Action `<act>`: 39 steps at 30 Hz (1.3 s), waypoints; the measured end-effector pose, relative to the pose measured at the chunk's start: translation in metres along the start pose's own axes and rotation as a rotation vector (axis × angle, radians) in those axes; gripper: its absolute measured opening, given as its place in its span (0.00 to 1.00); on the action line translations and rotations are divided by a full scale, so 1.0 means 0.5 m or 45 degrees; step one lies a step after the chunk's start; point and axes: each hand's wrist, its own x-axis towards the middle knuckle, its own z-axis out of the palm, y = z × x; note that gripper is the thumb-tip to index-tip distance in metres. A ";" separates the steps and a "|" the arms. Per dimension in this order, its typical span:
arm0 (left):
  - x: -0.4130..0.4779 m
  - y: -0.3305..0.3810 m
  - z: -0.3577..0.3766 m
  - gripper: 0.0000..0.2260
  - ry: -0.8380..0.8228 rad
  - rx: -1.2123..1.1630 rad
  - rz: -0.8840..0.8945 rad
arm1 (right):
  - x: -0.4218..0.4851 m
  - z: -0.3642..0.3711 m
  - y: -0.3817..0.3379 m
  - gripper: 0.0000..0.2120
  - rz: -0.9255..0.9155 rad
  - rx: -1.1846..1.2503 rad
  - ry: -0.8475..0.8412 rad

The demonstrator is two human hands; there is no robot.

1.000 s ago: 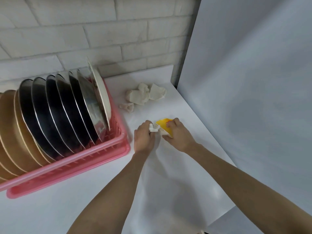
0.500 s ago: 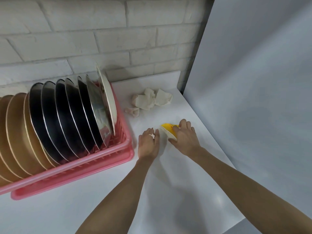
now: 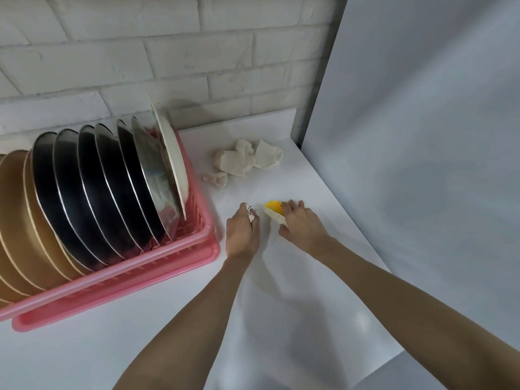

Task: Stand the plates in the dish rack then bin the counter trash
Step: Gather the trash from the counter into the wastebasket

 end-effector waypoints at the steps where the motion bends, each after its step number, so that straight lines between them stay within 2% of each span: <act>1: -0.001 0.005 -0.003 0.09 -0.005 0.040 0.038 | -0.005 -0.002 -0.003 0.24 -0.009 -0.008 -0.002; 5: -0.003 0.020 -0.014 0.09 -0.032 0.150 0.169 | -0.038 -0.014 -0.012 0.20 -0.022 -0.010 0.010; 10: -0.011 0.012 -0.010 0.18 -0.100 0.100 0.075 | -0.096 -0.009 -0.028 0.20 0.103 0.069 0.055; 15: -0.069 0.017 -0.020 0.21 -0.191 0.063 0.081 | -0.183 -0.006 -0.041 0.23 0.147 0.177 0.062; 25: -0.304 0.050 -0.059 0.16 -0.191 -0.284 -0.040 | -0.482 0.005 -0.074 0.21 0.303 0.743 0.136; 30: -0.488 0.094 -0.075 0.17 -0.374 -0.378 0.058 | -0.663 0.018 -0.071 0.21 0.395 0.874 0.209; 39: -0.741 0.144 -0.102 0.11 -0.572 -0.379 0.076 | -0.915 0.049 -0.087 0.20 0.540 1.046 0.383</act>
